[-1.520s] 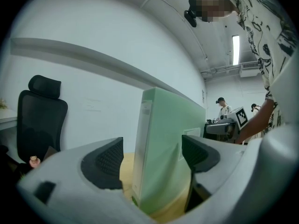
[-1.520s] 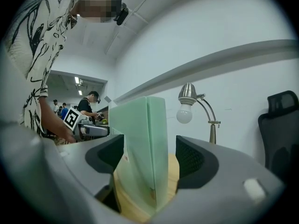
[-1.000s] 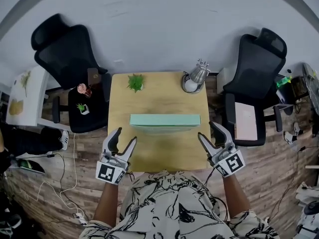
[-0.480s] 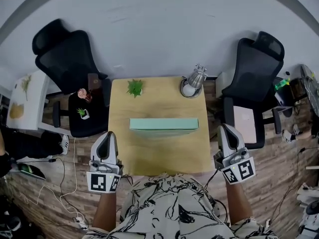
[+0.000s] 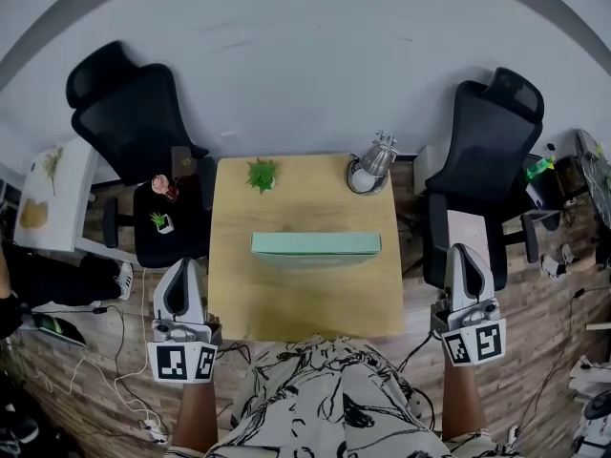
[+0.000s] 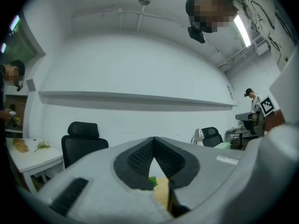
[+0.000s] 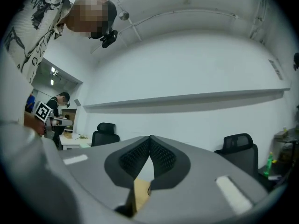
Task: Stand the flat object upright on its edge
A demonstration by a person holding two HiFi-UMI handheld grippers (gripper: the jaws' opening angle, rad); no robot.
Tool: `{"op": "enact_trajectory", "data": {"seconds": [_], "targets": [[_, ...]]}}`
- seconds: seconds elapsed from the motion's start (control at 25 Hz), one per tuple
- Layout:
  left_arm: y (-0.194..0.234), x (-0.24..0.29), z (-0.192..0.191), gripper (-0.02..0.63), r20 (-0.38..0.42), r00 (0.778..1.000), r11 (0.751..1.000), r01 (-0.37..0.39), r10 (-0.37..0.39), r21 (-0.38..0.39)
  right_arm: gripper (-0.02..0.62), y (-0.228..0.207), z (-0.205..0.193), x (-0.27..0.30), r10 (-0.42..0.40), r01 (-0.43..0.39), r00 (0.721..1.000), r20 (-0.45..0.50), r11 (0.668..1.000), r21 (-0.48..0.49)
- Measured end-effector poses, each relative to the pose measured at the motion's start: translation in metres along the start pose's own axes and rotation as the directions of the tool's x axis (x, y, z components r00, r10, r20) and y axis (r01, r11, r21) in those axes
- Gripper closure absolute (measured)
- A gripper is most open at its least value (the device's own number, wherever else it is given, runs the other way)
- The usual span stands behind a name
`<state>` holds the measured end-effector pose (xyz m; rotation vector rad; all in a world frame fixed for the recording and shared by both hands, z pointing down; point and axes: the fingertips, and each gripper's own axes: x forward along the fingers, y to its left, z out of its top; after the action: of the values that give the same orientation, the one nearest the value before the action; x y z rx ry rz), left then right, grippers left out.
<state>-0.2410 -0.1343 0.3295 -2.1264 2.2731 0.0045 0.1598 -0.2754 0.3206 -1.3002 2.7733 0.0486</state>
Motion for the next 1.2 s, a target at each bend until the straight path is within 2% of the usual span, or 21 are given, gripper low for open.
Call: {"op": "enact_trajectory", "data": {"seconds": [0.2, 0.36, 0.44, 0.6, 1.2], "targets": [[0.001, -0.010, 0.006, 0.604, -0.030, 1.000, 0.998, 0.000, 0.002, 0.062, 0.597, -0.016, 0.016, -0.009, -0.047, 0.048, 0.999, 0.027, 0.999, -0.026], [0.010, -0.015, 0.006, 0.604, -0.023, 0.998, 0.996, -0.048, 0.050, 0.073, 0.597, -0.023, 0.023, -0.016, -0.069, 0.072, 0.996, 0.052, 0.996, -0.055], [0.011, -0.011, 0.006, 0.604, -0.026, 0.998, 0.997, -0.047, 0.049, 0.061, 0.597, -0.024, 0.024, -0.016, -0.074, 0.077, 0.996, 0.056, 0.995, -0.060], [0.005, -0.006, 0.006, 0.604, -0.035, 0.999, 1.000, -0.016, 0.017, 0.026, 0.597, -0.019, 0.022, -0.015, -0.063, 0.066, 0.997, 0.046, 0.996, -0.068], [-0.007, -0.001, -0.003, 0.604, -0.045, 0.999, 0.999, 0.025, -0.023, 0.032, 0.595, 0.000, 0.013, -0.009, -0.019, 0.019, 1.000, 0.004, 0.996, -0.083]]}}
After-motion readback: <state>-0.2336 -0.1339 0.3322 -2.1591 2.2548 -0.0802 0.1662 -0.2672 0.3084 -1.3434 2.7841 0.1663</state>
